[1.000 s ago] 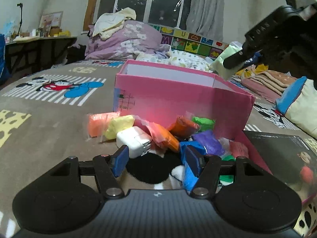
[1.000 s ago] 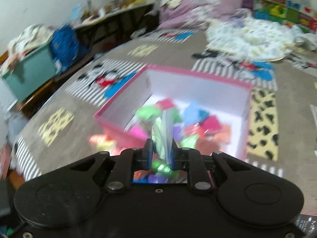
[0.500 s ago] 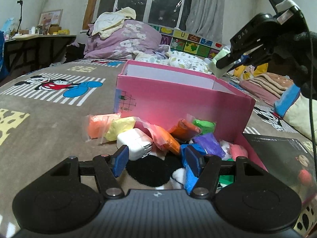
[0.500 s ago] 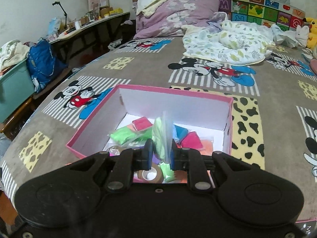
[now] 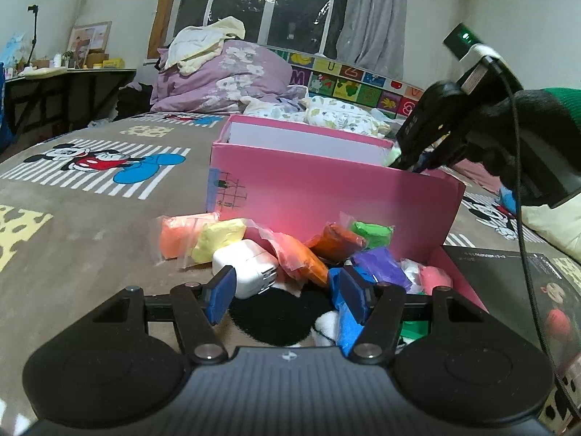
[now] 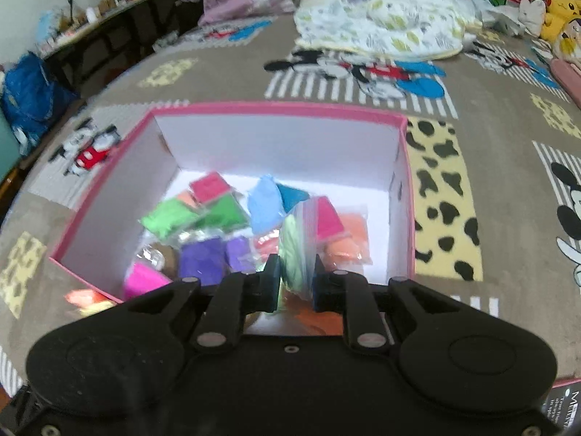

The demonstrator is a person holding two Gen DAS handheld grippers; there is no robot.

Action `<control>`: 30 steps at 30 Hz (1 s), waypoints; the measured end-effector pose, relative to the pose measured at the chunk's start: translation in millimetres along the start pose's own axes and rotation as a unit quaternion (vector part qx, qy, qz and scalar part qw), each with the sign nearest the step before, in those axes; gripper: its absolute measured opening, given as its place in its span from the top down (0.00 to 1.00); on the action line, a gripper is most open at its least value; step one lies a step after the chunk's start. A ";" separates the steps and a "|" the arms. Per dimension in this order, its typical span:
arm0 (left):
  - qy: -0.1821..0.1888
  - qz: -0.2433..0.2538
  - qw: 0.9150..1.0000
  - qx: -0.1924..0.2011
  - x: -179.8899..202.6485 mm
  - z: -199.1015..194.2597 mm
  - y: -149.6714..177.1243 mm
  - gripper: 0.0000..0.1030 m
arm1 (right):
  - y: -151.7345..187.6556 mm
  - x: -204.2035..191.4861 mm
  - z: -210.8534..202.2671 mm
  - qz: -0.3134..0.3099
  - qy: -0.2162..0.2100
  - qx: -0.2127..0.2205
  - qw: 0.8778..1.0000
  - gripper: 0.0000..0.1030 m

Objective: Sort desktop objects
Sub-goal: 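Grasp the blue clay packet with the left tool while the right tool reaches for a red packet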

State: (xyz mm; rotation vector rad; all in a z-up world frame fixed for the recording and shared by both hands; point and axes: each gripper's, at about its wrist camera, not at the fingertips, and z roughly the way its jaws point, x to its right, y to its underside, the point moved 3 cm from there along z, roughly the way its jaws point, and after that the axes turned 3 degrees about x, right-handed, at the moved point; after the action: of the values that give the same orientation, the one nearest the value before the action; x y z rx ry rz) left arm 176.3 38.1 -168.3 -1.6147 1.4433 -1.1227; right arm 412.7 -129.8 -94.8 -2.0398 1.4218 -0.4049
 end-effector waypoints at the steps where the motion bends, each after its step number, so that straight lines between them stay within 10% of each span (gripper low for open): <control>1: 0.001 0.000 1.000 0.000 -0.2 0.1 -0.1 0.40 | 1.4 0.0 3.2 -0.002 0.006 -0.006 1.000 0.85; 10: 0.006 0.006 1.000 -0.001 1.9 0.2 1.5 0.40 | 6.1 1.8 13.8 -0.005 0.031 -0.021 0.999 0.83; 15: 0.009 0.011 1.000 -0.002 4.7 2.3 2.9 0.40 | 1.5 1.6 1.0 0.003 0.030 0.011 0.999 0.47; 30: 0.067 0.048 0.996 -0.021 32.5 7.5 11.9 0.40 | 5.6 8.9 -77.0 -0.060 -0.032 0.134 0.989 0.47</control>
State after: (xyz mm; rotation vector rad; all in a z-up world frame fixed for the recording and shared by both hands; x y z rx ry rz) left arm 178.9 3.9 -177.0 -1.5061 1.6236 -1.1703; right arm 368.5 -162.9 -40.3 -1.9067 1.1427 -0.5454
